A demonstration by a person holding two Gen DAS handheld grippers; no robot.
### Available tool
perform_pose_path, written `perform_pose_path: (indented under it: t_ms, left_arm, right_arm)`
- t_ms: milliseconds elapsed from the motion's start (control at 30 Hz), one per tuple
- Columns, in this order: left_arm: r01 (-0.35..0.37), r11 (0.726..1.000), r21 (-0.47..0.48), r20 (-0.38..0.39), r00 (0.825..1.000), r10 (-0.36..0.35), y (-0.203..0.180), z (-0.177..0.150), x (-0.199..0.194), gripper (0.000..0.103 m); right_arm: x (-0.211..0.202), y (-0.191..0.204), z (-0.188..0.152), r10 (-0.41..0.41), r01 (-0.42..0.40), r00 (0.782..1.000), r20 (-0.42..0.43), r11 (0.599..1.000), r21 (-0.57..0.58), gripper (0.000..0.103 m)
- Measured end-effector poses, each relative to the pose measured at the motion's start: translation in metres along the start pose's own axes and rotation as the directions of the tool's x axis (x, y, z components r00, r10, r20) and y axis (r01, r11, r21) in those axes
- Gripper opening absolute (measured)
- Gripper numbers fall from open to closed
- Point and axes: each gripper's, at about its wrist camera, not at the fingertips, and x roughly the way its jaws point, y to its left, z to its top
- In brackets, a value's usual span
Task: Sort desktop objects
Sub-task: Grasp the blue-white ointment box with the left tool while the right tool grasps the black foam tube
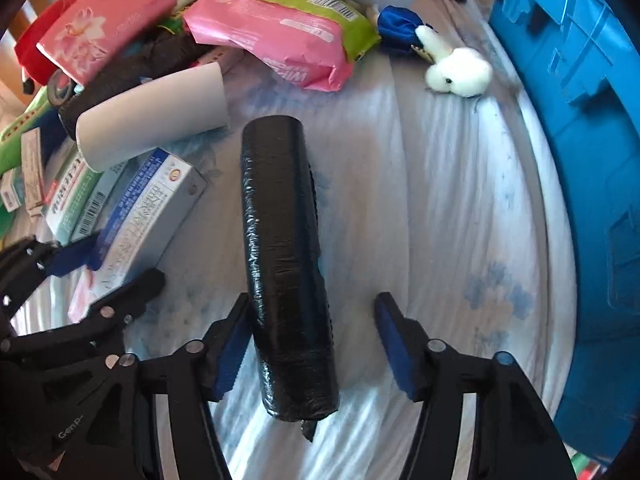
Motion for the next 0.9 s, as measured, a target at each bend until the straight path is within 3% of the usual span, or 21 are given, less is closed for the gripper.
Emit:
perform_pose_path:
  t_ms: [67, 133, 200, 267, 333, 433, 533, 633, 667, 700, 767, 900]
  left_arm:
    - [0.002, 1.000, -0.027, 0.025, 1.000, -0.001, 0.007, -0.002, -0.002, 0.049]
    - [0.023, 0.999, -0.033, 0.018, 1.000, -0.022, 0.008, 0.000, -0.002, 0.059]
    - [0.012, 1.000, 0.024, -0.017, 1.000, -0.012, -0.005, 0.001, 0.004, 0.089]
    - [-0.050, 0.998, 0.049, -0.010, 0.999, 0.050, -0.011, -0.002, 0.008, 0.103]
    - [-0.012, 1.000, 0.015, -0.015, 1.000, 0.013, -0.006, -0.002, 0.011, 0.103]
    - [-0.012, 1.000, 0.029, -0.019, 1.000, 0.012, -0.008, 0.001, 0.013, 0.103]
    - [-0.012, 1.000, 0.027, -0.001, 1.000, 0.012, -0.008, 0.004, 0.015, 0.100]
    - [-0.016, 1.000, 0.012, 0.025, 1.000, 0.016, -0.008, 0.008, 0.014, 0.085]
    - [-0.018, 1.000, 0.008, 0.028, 0.999, 0.017, -0.009, 0.009, 0.013, 0.074]
    - [-0.013, 1.000, 0.013, 0.030, 0.999, 0.012, -0.010, 0.010, 0.011, 0.060]
    - [-0.040, 0.998, 0.039, 0.031, 0.999, 0.039, -0.016, 0.009, 0.007, 0.041]
    - [-0.085, 0.995, 0.042, 0.056, 0.995, 0.083, -0.023, 0.008, -0.005, 0.038]
  right_arm:
    - [0.001, -0.009, -0.002, 0.067, -0.068, 0.997, 0.031, 0.996, 0.055, 0.084]
    - [0.005, -0.021, -0.003, 0.180, -0.185, 0.982, 0.055, 0.975, 0.121, 0.103]
    - [0.008, -0.018, -0.003, 0.175, -0.179, 0.983, 0.045, 0.978, 0.110, 0.103]
    - [0.013, -0.006, -0.003, 0.124, -0.125, 0.992, 0.021, 0.990, 0.059, 0.103]
    - [0.017, -0.002, -0.003, 0.099, -0.099, 0.995, 0.013, 0.994, 0.053, 0.098]
    - [0.012, 0.005, -0.002, 0.036, -0.037, 0.999, 0.022, 0.999, 0.039, 0.063]
    - [0.002, 0.011, 0.001, 0.053, -0.054, 0.996, 0.070, 0.998, 0.019, 0.058]
    - [0.008, 0.018, 0.008, 0.067, -0.068, 0.995, 0.067, 0.998, 0.006, 0.055]
    - [0.014, 0.021, 0.009, 0.072, -0.072, 0.996, 0.055, 0.997, 0.001, 0.041]
    - [0.021, 0.023, 0.010, 0.069, -0.069, 0.997, 0.033, 0.998, -0.002, 0.038]
    - [0.022, 0.026, 0.011, 0.056, -0.055, 0.998, 0.042, 0.998, -0.010, 0.034]
    - [0.013, 0.031, 0.007, 0.029, -0.026, 0.996, 0.085, 0.999, -0.029, 0.034]
